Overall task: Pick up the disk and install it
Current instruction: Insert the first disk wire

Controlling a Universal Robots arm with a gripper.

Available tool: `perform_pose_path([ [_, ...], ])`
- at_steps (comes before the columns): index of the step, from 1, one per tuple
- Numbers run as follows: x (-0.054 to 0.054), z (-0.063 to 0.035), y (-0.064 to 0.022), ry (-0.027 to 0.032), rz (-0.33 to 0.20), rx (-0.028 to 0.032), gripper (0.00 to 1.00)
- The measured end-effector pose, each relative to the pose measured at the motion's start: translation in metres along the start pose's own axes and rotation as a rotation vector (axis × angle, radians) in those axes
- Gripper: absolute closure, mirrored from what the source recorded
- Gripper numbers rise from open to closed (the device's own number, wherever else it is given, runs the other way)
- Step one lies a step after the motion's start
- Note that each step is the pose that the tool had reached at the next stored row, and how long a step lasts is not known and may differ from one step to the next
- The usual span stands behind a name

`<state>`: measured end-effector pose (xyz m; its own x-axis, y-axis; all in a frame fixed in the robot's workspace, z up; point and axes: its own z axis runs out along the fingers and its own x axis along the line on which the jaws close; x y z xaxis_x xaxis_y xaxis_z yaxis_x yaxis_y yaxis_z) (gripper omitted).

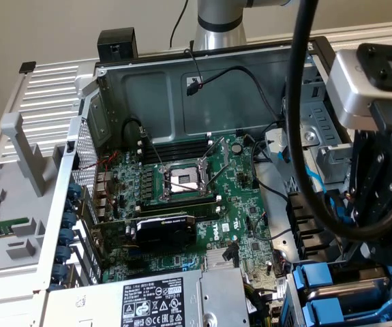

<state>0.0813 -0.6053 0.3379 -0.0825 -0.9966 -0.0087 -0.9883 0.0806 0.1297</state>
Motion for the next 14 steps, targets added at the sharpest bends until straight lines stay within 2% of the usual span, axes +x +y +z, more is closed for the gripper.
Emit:
perform_pose_path([
  [14, 0.0025, 0.0006, -0.0009, -0.0091, -0.001, -0.0009, 0.84],
])
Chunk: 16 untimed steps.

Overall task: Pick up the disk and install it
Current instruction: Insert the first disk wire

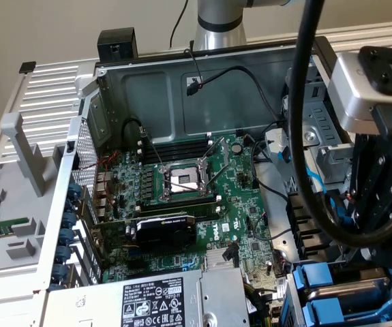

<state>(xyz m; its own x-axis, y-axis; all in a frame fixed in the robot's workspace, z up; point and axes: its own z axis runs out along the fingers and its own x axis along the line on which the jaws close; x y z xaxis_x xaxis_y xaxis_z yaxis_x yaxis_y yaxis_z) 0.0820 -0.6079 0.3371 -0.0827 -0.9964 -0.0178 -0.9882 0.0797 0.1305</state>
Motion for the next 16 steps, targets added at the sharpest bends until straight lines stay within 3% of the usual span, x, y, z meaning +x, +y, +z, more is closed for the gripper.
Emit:
perform_pose_path([
  [6, 0.001, 0.0012, -0.0003, -0.0046, -0.001, -0.0004, 0.84],
  [16, 0.0009, 0.0013, -0.0004, -0.0056, -0.001, -0.0004, 0.84],
])
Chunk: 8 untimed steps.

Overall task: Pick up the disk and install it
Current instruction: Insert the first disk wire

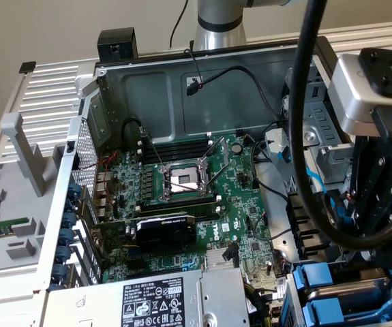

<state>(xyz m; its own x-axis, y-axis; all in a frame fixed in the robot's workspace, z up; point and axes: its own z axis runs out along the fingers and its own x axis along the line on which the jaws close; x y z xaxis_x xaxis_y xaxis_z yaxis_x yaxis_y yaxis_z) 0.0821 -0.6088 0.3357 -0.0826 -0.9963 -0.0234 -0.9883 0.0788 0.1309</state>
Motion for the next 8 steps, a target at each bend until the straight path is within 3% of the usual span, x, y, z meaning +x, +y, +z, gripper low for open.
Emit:
perform_pose_path([
  [4, -0.0002, -0.0044, 0.0004, 0.0003, 0.0, 0.0001, 0.82],
  [5, -0.0002, -0.0059, 0.0007, 0.0, 0.0, 0.0002, 0.75],
  [8, -0.0003, -0.0086, 0.0011, -0.0001, 0.0, 0.0005, 0.75],
])
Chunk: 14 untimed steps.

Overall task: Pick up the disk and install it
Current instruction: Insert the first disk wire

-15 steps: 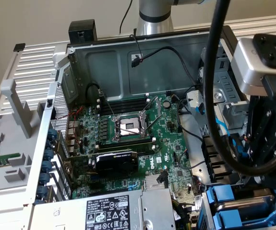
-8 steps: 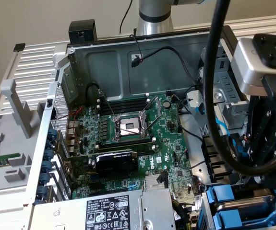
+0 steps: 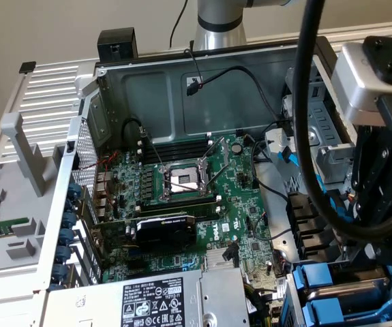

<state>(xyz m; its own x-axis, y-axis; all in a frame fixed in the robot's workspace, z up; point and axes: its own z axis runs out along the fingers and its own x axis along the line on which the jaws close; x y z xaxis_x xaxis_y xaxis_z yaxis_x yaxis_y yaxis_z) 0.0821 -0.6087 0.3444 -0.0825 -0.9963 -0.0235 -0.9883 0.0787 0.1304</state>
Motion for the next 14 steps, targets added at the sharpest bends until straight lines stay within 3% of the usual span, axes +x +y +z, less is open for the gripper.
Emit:
perform_pose_path([
  [6, 0.0, -0.0068, 0.0009, 0.0002, 0.0, 0.0014, 0.75],
  [14, -0.004, -0.0387, 0.0053, 0.0034, 0.0, 0.0022, 0.75],
])
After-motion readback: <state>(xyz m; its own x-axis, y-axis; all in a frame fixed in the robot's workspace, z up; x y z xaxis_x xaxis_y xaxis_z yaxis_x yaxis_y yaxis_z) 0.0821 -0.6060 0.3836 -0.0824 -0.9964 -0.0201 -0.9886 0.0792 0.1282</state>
